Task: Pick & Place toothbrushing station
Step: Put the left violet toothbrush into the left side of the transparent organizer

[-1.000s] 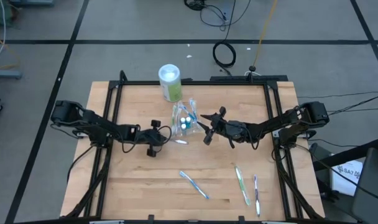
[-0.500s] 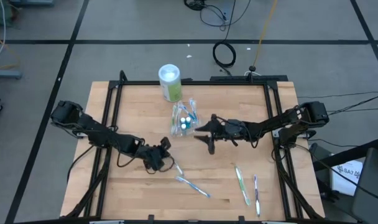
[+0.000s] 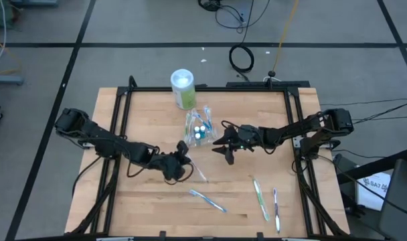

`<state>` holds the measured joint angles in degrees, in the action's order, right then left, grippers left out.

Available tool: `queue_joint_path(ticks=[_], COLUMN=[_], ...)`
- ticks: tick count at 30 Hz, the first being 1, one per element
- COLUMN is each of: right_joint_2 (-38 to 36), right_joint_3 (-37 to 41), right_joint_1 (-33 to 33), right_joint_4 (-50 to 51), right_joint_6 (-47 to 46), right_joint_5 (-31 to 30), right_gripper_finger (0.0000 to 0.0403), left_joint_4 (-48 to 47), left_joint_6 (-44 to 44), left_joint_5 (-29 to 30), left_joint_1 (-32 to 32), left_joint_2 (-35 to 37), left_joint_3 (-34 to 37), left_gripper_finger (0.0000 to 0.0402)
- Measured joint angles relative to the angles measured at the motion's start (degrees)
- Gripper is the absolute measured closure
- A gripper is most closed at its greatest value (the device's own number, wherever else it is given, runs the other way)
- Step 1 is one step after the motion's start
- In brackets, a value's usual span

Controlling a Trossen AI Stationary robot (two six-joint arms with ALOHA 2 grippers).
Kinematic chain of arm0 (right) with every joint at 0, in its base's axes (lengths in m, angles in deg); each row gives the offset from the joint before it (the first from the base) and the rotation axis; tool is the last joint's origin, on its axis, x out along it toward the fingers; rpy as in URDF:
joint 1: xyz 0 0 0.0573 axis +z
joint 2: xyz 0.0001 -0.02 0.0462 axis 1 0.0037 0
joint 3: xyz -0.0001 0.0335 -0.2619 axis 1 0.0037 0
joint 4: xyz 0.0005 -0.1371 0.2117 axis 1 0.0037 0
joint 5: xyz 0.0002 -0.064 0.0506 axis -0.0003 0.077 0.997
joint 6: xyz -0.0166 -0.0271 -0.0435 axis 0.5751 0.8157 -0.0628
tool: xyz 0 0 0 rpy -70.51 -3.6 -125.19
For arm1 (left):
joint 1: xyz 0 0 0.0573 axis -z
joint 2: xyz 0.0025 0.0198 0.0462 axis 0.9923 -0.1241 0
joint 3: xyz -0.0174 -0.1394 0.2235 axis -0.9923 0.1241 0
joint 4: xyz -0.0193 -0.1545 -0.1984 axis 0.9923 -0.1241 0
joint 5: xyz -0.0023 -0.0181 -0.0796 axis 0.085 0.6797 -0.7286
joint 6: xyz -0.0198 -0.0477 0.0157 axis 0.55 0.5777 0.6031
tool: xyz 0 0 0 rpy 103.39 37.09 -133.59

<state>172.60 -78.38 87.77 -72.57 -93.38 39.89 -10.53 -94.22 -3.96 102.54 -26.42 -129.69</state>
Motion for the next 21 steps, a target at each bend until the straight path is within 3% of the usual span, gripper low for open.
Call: queue_joint_path(ticks=[3, 5, 8, 11, 21], right_joint_2=[0.0, 0.0, 0.0, 0.02, 3.38], right_joint_3=[0.0, 0.0, 0.0, 0.0, 0.03], right_joint_1=[-0.24, -0.24, -0.26, -0.43, 2.44], right_joint_4=[-0.44, -1.22, -2.14, -2.07, -10.49], right_joint_6=[0.24, -0.35, -5.93, -11.41, -11.86], right_joint_5=[0.0, -0.02, -0.24, -0.22, -0.1], right_gripper_finger=[0.0248, 0.0248, 0.0248, 0.0248, 0.0248], left_joint_4=[-5.22, -6.57, -2.65, 2.04, 9.66], left_joint_6=[-4.99, -13.24, -22.97, -29.72, -38.85], left_joint_5=[-1.91, 1.25, 6.91, 7.46, 9.81], left_joint_1=[0.84, 1.78, 2.09, 1.85, -0.47], left_joint_2=[0.0, -0.02, 0.02, 0.02, 0.02], left_joint_3=[-0.04, 0.02, 0.01, 0.0, 0.0], left_gripper_finger=[0.0394, 0.0398, 0.0394, 0.0398, 0.0396])
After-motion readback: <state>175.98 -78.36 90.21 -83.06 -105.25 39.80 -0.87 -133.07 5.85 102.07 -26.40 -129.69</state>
